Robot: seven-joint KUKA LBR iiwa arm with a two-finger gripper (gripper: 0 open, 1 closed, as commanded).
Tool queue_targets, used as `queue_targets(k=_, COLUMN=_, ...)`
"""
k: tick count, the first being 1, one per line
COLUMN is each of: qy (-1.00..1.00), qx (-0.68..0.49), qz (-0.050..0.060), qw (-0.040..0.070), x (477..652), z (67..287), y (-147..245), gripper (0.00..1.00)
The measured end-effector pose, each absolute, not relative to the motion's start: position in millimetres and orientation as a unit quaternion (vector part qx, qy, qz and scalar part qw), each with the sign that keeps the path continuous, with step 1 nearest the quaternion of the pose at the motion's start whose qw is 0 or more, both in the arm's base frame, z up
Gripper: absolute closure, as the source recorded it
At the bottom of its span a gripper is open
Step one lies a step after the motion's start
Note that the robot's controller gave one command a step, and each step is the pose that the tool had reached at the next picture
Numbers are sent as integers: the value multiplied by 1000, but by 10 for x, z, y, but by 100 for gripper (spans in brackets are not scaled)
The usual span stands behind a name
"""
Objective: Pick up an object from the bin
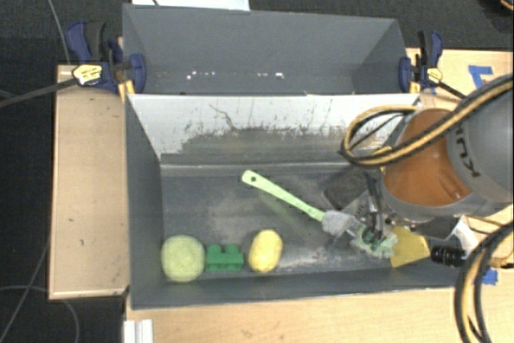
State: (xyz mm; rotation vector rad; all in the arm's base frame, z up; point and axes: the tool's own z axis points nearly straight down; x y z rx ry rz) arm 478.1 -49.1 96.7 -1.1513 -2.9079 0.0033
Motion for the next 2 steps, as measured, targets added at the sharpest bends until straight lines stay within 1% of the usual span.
queue_targets(k=1, qy=-930, qx=-368, qz=0, qw=3, x=4805, z=1248, y=-494, gripper=100)
queue_targets(k=2, qy=-931, qx=-366, qz=0, qw=4, x=4801, z=1469, y=-494, gripper=100)
